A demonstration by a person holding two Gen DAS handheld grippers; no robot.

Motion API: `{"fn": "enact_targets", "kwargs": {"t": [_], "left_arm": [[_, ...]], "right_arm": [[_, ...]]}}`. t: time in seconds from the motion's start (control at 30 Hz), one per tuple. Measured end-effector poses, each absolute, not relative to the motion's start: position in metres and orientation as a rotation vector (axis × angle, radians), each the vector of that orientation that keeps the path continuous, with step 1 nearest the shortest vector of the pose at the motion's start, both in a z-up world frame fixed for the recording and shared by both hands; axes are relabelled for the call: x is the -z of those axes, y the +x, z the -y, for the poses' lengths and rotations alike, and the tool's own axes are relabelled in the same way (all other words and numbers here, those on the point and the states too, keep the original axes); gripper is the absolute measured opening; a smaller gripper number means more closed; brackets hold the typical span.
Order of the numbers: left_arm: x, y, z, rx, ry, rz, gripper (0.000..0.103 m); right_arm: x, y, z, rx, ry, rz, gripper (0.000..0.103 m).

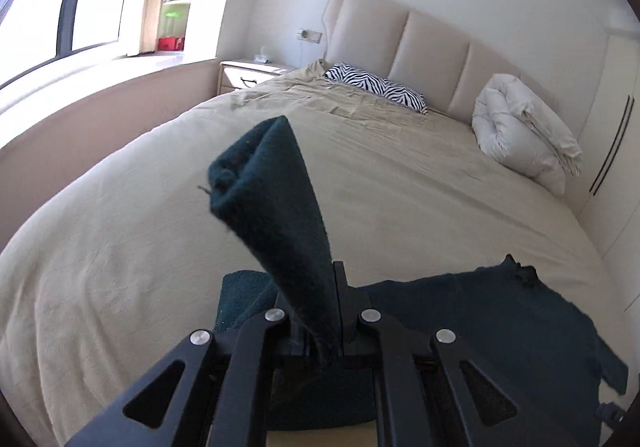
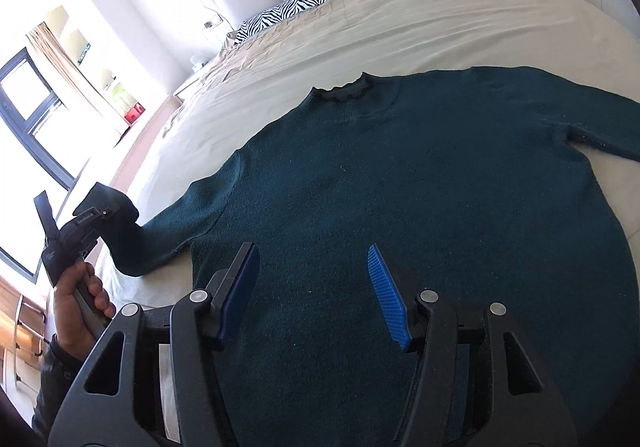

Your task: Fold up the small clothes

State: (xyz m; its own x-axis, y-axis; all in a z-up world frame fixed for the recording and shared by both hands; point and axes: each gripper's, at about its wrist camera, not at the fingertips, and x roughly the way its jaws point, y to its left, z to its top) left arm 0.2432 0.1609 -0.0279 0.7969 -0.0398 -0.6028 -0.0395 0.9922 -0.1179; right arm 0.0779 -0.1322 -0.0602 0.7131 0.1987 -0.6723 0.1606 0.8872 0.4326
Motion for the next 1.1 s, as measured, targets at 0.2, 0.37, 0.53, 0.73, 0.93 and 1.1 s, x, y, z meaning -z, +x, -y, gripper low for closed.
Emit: {"fn": "enact_targets", "kwargs": {"t": [0.2, 0.37, 0.53, 0.73, 0.93, 1.1], "left_arm": [[0.089, 0.194, -0.002, 0.11, 0.57, -0.6, 0.009], [0.116, 0.18, 0.005, 0.086, 0.688, -0.595, 0.011], [0.113, 0.163, 0.009, 0.065, 0.698, -0.573, 0.013], [0.106, 0.169, 0.012, 0.062, 0.64, -0.575, 0.014], [0.099, 0.166, 0.007, 0.083, 0.595, -0.584, 0.035], [0.066, 0.146, -0.022, 0.164, 0.398, -0.565, 0.073]], "right_arm": [[0.088, 0.114, 0.162, -0.192, 0.712, -0.863, 0.055], [0.121, 0.161, 0.157, -0.333, 0.892, -0.954, 0.056], [0.158, 0.215, 0.127, -0.439, 1.045, -1.052, 0.056], [0.188, 0.253, 0.085, -0.505, 1.088, -1.136, 0.054], [0.185, 0.266, 0.068, -0.49, 0.938, -1.151, 0.008], [0.144, 0.256, 0.106, -0.398, 0.788, -1.053, 0.008]]}}
